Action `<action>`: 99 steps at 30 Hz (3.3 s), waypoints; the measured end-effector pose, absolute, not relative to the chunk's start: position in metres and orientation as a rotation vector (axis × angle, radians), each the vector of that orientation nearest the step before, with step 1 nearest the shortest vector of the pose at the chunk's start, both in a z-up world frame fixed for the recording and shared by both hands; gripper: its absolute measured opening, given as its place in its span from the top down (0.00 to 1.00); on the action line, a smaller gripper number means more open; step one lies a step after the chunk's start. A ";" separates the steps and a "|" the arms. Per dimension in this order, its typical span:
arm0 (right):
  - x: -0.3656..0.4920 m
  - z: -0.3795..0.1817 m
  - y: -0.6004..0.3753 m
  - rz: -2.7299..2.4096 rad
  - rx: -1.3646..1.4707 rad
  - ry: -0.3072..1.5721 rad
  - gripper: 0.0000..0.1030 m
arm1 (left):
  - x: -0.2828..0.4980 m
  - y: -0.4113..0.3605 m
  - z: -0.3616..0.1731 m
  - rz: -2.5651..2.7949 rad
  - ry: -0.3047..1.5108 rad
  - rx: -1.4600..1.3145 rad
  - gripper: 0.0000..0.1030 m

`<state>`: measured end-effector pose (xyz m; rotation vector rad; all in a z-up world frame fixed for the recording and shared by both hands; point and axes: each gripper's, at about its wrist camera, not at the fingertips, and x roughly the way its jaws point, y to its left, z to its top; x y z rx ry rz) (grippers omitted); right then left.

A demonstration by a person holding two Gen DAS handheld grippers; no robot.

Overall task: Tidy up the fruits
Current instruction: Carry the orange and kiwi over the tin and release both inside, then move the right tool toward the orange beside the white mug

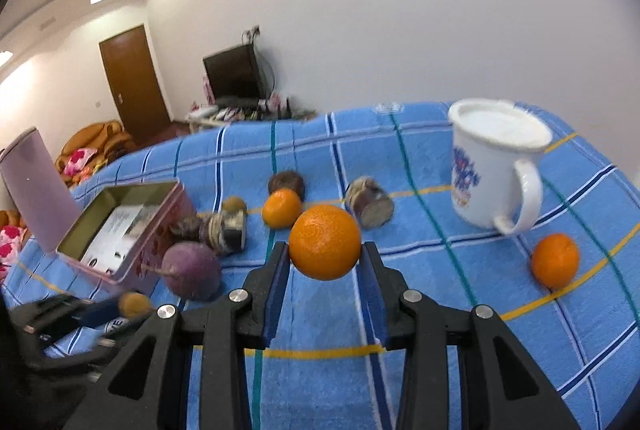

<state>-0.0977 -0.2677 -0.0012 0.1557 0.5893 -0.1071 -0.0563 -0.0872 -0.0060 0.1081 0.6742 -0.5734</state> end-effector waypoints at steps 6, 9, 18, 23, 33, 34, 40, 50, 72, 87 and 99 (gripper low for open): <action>-0.107 0.009 -0.255 -0.154 0.091 0.494 0.63 | -0.031 -0.038 0.023 -0.466 0.603 0.072 0.72; -0.109 0.013 -0.243 -0.148 0.063 0.477 0.63 | -0.014 -0.016 0.023 -0.389 0.585 0.081 0.72; -0.082 0.032 -0.163 0.031 -0.011 0.499 0.63 | 0.021 0.034 0.010 -0.214 0.597 0.055 0.72; -0.052 0.029 -0.114 0.117 -0.010 0.523 0.63 | 0.029 0.044 0.002 -0.154 0.617 0.060 0.72; -0.002 -0.007 -0.074 0.160 -0.008 0.638 0.63 | 0.046 0.054 -0.012 -0.079 0.683 0.067 0.72; -0.001 -0.008 -0.074 0.164 -0.005 0.642 0.63 | 0.045 0.053 -0.013 -0.073 0.681 0.075 0.72; 0.007 -0.018 -0.060 0.192 -0.033 0.676 0.63 | 0.050 0.054 -0.019 -0.052 0.708 0.089 0.72; 0.015 -0.031 -0.061 0.208 -0.017 0.723 0.63 | 0.054 0.052 -0.029 -0.038 0.742 0.111 0.72; -0.001 -0.021 -0.077 0.216 0.085 0.639 0.36 | 0.058 0.056 -0.039 0.012 0.774 0.117 0.62; -0.023 0.004 -0.114 0.025 0.158 0.452 0.31 | 0.022 0.040 -0.012 -0.032 0.551 0.128 0.00; -0.027 0.001 -0.120 -0.084 0.087 0.466 0.31 | 0.015 0.035 -0.011 -0.052 0.539 0.115 0.00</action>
